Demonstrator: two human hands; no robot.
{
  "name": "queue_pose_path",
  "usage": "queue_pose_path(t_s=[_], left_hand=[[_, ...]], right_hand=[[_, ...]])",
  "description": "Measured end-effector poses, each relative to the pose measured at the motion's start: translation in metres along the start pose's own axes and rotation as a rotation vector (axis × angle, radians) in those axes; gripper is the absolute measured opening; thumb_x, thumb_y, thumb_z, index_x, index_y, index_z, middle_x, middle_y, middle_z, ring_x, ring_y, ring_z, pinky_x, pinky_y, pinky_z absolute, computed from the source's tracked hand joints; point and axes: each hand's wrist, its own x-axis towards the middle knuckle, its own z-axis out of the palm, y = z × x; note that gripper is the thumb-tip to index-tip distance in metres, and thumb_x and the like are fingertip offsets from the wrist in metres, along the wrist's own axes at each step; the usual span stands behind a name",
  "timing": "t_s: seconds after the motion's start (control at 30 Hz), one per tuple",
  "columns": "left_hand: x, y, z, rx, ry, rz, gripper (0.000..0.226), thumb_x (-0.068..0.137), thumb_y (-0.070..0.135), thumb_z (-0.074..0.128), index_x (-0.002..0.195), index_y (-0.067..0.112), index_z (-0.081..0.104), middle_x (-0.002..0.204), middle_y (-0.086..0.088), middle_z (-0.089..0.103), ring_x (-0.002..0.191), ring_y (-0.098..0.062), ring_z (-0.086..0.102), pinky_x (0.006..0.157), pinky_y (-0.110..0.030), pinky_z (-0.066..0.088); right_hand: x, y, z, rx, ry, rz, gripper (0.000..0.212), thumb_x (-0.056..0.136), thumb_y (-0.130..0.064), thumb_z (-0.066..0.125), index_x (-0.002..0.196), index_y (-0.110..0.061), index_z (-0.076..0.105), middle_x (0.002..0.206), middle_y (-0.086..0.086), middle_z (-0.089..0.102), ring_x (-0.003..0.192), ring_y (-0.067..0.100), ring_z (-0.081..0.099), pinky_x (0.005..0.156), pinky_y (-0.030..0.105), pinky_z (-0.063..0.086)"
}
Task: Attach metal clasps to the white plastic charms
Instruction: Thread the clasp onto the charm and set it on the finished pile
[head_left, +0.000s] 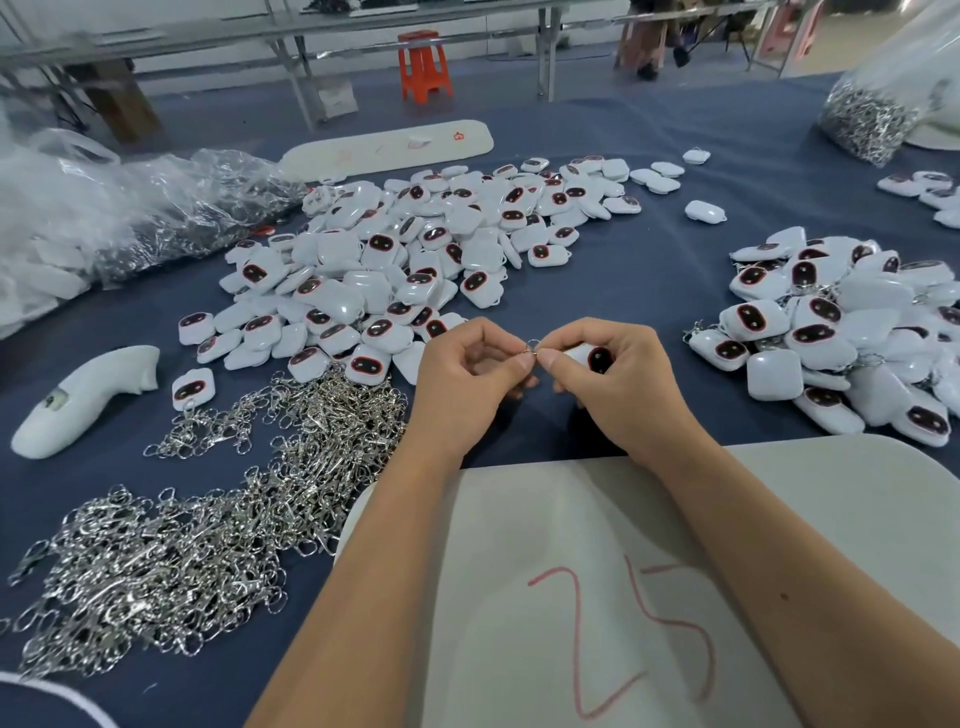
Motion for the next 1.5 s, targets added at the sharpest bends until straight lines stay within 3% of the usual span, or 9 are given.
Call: queue_pose_path(t_s=[0.17, 0.33, 0.57, 0.77, 1.0, 1.17, 1.27, 1.37, 1.5], left_hand=[[-0.001, 0.001, 0.002, 0.198, 0.037, 0.119, 0.013, 0.088, 0.005, 0.076, 0.094, 0.017, 0.074, 0.096, 0.008, 0.074, 0.091, -0.013, 0.069, 0.077, -0.025, 0.055], [-0.002, 0.001, 0.003, 0.269, 0.088, 0.237, 0.012, 0.085, 0.002, 0.076, 0.085, 0.013, 0.075, 0.088, 0.005, 0.072, 0.085, -0.014, 0.067, 0.072, -0.02, 0.052], [-0.002, 0.0, 0.005, 0.267, 0.108, 0.26, 0.013, 0.083, 0.002, 0.08, 0.083, 0.014, 0.076, 0.081, 0.009, 0.072, 0.075, -0.01, 0.066, 0.069, -0.015, 0.049], [0.0, -0.002, 0.004, 0.22, 0.101, 0.209, 0.009, 0.086, 0.006, 0.078, 0.083, 0.014, 0.075, 0.079, 0.006, 0.073, 0.076, -0.017, 0.067, 0.072, -0.026, 0.054], [0.001, -0.005, 0.004, 0.254, 0.064, 0.208, 0.009, 0.089, 0.005, 0.073, 0.085, 0.012, 0.073, 0.079, 0.003, 0.072, 0.078, -0.018, 0.066, 0.074, -0.028, 0.054], [0.001, -0.002, 0.003, 0.164, 0.011, 0.149, 0.02, 0.092, 0.005, 0.071, 0.084, 0.023, 0.074, 0.08, 0.006, 0.073, 0.083, -0.03, 0.066, 0.08, -0.04, 0.056], [0.001, -0.002, 0.003, 0.148, -0.002, 0.139, 0.019, 0.091, 0.004, 0.07, 0.085, 0.021, 0.074, 0.08, 0.005, 0.073, 0.083, -0.033, 0.067, 0.083, -0.046, 0.057], [0.001, -0.001, 0.003, 0.147, -0.024, 0.161, 0.016, 0.091, 0.003, 0.07, 0.085, 0.017, 0.073, 0.079, 0.006, 0.071, 0.082, -0.032, 0.065, 0.08, -0.042, 0.055], [-0.001, -0.001, 0.004, 0.159, -0.024, 0.192, 0.012, 0.09, 0.0, 0.07, 0.085, 0.01, 0.073, 0.081, 0.001, 0.072, 0.08, -0.029, 0.063, 0.076, -0.034, 0.053]], right_hand=[[-0.002, -0.003, 0.005, -0.102, 0.108, -0.108, 0.017, 0.089, -0.004, 0.073, 0.084, -0.02, 0.075, 0.083, -0.012, 0.073, 0.08, 0.009, 0.067, 0.069, 0.015, 0.043], [-0.003, -0.003, 0.009, -0.292, 0.159, -0.284, 0.013, 0.088, -0.002, 0.072, 0.086, -0.014, 0.075, 0.084, -0.005, 0.07, 0.08, 0.017, 0.066, 0.072, 0.037, 0.052], [-0.005, -0.007, 0.01, -0.338, 0.231, -0.325, 0.013, 0.088, -0.001, 0.072, 0.085, -0.014, 0.073, 0.085, -0.008, 0.068, 0.078, 0.012, 0.063, 0.068, 0.031, 0.05], [-0.004, -0.006, 0.009, -0.287, 0.184, -0.25, 0.013, 0.087, -0.001, 0.073, 0.086, -0.014, 0.074, 0.084, -0.01, 0.072, 0.082, 0.008, 0.066, 0.072, 0.008, 0.04], [-0.003, -0.005, 0.008, -0.397, 0.164, -0.309, 0.012, 0.093, -0.006, 0.072, 0.091, -0.016, 0.078, 0.085, -0.007, 0.071, 0.077, 0.012, 0.064, 0.068, 0.027, 0.05], [-0.003, -0.004, 0.004, -0.137, 0.095, -0.109, 0.019, 0.092, -0.005, 0.074, 0.086, -0.023, 0.075, 0.083, -0.013, 0.072, 0.078, 0.009, 0.065, 0.068, 0.015, 0.043], [-0.001, -0.001, 0.001, 0.028, 0.057, -0.008, 0.02, 0.094, -0.009, 0.073, 0.085, -0.027, 0.075, 0.08, -0.014, 0.071, 0.065, 0.006, 0.062, 0.067, 0.025, 0.052], [0.0, 0.0, -0.002, 0.111, 0.04, 0.026, 0.019, 0.095, -0.01, 0.073, 0.086, -0.026, 0.077, 0.079, -0.008, 0.072, 0.065, 0.013, 0.06, 0.072, 0.036, 0.058], [0.001, -0.001, -0.003, 0.166, 0.015, 0.035, 0.018, 0.095, -0.011, 0.072, 0.085, -0.025, 0.078, 0.077, 0.001, 0.071, 0.067, 0.011, 0.059, 0.069, 0.026, 0.057]])
